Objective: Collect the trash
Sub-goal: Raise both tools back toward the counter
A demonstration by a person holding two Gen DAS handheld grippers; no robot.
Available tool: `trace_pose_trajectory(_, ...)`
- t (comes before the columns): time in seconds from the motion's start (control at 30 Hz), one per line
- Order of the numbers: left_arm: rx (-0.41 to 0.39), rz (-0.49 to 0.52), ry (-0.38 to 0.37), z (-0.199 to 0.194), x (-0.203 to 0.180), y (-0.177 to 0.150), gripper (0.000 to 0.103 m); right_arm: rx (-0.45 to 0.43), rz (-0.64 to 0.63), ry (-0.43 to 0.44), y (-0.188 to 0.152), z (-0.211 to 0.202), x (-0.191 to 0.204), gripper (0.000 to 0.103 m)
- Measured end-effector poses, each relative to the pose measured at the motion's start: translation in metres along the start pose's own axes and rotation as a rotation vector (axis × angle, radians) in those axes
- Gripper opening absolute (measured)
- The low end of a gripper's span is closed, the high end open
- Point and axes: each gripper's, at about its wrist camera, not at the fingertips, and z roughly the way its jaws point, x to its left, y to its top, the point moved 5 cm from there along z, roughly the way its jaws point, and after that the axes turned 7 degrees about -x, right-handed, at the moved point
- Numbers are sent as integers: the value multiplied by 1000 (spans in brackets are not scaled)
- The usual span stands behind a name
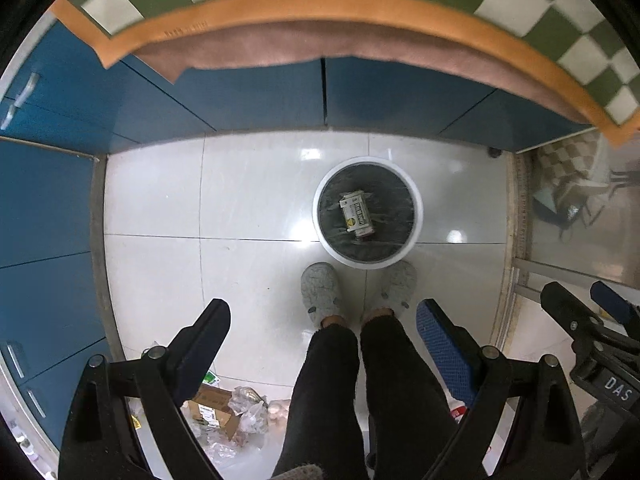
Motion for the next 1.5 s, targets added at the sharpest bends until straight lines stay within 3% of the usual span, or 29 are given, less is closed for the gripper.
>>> trace_pose_trajectory(0.4,-82,33,-90,-122,0,-8,95,-60,-6,4,-10,-174,15,103)
trace_pose_trajectory(0.6,-236,45,-79,-172,4,17,96,-122,33,73,-4,-229,29,103)
trace_pose_trajectory(0.63,-270,48,-71,-181,5,27,103,-140,39,90,2,-237,32,103)
trace_pose_trajectory(0.7,-315,48,-58,-191,7,44,103,-165,50,119,16,-246,38,103)
trace_pose_trajectory(0.9,-420,3,7,-218,16,117,103,-251,66,165,90,-269,39,103)
trace_pose_trajectory(1.1,-425,-84,34,-215,5,219,103,-300,97,174,193,-264,11,103)
trace_pose_trajectory(1.23,-386,-169,44,-198,-3,290,103,-304,128,195,284,-238,-9,103)
trace_pose_trajectory(1.4,-332,-251,47,-166,-14,374,101,-274,139,228,402,-188,-15,72)
trace_pose_trajectory(1.47,-315,-261,24,-153,-21,403,94,-245,134,235,446,-161,-14,70)
trace_pose_trajectory(1.5,-306,-257,16,-147,-25,415,82,-234,133,239,458,-152,-12,69)
